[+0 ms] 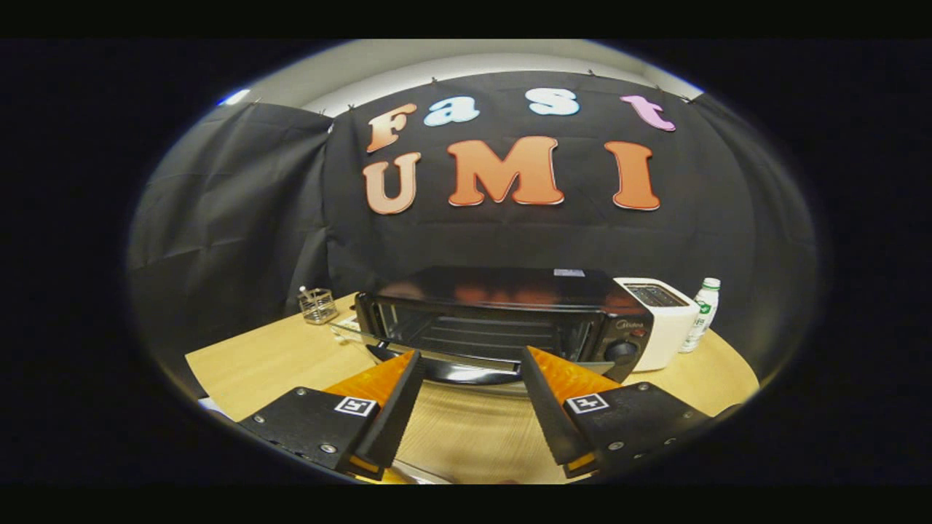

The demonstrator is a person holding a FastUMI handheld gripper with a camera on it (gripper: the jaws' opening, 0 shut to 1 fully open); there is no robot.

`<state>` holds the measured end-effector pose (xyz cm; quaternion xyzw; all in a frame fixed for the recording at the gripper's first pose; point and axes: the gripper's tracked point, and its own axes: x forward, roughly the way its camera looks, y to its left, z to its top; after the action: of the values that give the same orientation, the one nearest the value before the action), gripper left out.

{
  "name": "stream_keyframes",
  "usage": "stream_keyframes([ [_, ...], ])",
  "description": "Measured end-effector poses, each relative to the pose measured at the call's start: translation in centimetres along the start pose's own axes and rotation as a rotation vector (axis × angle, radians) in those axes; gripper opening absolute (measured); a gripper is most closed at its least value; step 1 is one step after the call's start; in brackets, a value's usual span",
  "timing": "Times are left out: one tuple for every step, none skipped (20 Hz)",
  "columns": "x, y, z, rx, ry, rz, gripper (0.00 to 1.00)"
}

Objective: Open the toaster oven, put the food inside, and close the toaster oven door.

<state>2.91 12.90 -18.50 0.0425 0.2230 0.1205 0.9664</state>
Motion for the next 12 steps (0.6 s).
stream_keyframes([
  [-0.6, 0.2, -0.7, 0.006, 0.008, 0.01, 0.8],
  [-1.3, 0.3, -1.3, 0.02, 0.012, 0.018, 0.8],
  [-1.8, 0.4, -1.9, 0.048, 0.018, 0.029, 0.79],
  [-2.3, 0.5, -2.6, 0.079, 0.024, 0.039, 0.78],
  [-2.8, 0.7, -3.2, 0.097, 0.032, 0.051, 0.78],
  [-3.2, 1.0, -4.0, 0.105, 0.042, 0.06, 0.78],
  [-3.4, 1.1, -4.8, 0.104, 0.052, 0.066, 0.78],
  [-3.8, 1.0, -5.4, 0.102, 0.061, 0.066, 0.78],
  [-4.1, 1.1, -6.2, 0.108, 0.071, 0.074, 0.76],
  [-4.3, 1.2, -6.9, 0.119, 0.077, 0.084, 0.75],
  [-4.4, 1.2, -7.4, 0.129, 0.085, 0.096, 0.73],
  [-4.5, 1.4, -8.0, 0.137, 0.09, 0.108, 0.73],
])
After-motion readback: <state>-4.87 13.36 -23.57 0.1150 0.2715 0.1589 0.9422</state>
